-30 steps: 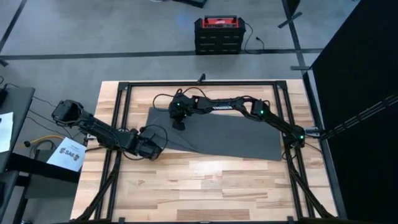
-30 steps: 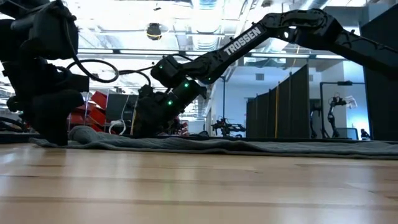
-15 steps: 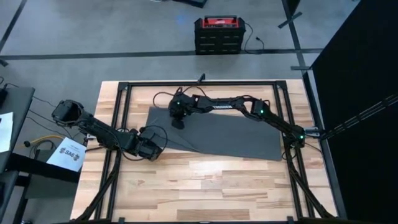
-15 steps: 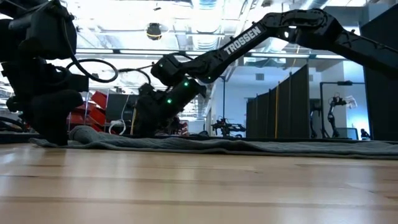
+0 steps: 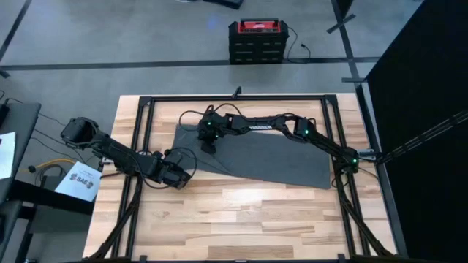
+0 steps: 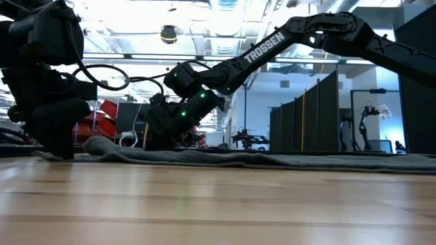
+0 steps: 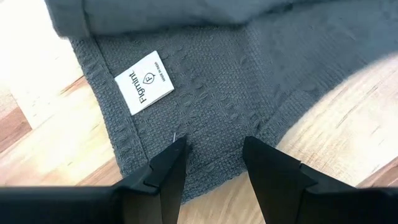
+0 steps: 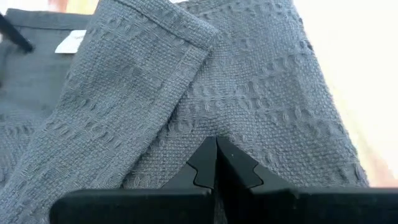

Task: Roll towel
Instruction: Fold the gray towel

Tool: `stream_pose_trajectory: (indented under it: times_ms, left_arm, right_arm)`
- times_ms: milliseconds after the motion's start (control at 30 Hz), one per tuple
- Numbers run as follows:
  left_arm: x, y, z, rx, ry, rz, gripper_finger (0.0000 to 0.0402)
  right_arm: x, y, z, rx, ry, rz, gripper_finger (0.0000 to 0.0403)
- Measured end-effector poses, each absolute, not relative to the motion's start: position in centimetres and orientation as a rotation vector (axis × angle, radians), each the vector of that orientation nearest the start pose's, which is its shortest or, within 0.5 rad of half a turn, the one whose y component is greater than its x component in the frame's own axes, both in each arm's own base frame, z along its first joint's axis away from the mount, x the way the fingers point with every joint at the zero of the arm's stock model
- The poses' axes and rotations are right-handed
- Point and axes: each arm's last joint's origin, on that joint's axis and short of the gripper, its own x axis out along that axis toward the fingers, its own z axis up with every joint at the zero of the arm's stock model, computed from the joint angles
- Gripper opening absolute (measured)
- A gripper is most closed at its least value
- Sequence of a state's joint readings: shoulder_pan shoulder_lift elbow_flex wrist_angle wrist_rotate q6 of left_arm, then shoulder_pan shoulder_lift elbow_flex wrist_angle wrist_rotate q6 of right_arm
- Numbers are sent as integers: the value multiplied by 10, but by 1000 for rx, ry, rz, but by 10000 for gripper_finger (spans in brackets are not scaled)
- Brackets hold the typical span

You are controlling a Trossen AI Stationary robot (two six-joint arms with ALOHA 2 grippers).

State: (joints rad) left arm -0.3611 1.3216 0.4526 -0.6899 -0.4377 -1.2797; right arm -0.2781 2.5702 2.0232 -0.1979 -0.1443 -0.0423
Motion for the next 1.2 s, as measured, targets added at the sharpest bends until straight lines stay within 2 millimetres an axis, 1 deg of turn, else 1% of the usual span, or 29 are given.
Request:
stream_pose_trajectory:
  times_ms: [433, 667, 733, 833, 933, 1000, 1100, 1200]
  left_arm:
    - [154, -45, 117, -448, 1109, 897, 152]
    - [154, -45, 117, -442, 1112, 895, 152]
    - [154, -45, 117, -435, 1115, 890, 152]
    - [154, -45, 123, -417, 1149, 876, 152]
    - [155, -46, 135, -384, 1185, 844, 152]
    - [155, -45, 145, -360, 1183, 834, 152]
    - [156, -42, 157, -350, 1126, 823, 152]
    - [156, -35, 165, -333, 1070, 812, 152]
  right_arm:
    - [530, -158, 107, 130, 724, -149, 0]
    - [530, -159, 121, 110, 687, -162, 0]
    - [530, -157, 128, 102, 680, -132, 0]
    - [530, -149, 143, 103, 662, -46, 0]
    - [528, -138, 160, 68, 662, 26, 0]
    - [525, -129, 166, 51, 666, 48, 0]
    - [514, -113, 163, 54, 706, 73, 0]
    - [496, -95, 161, 52, 736, 97, 0]
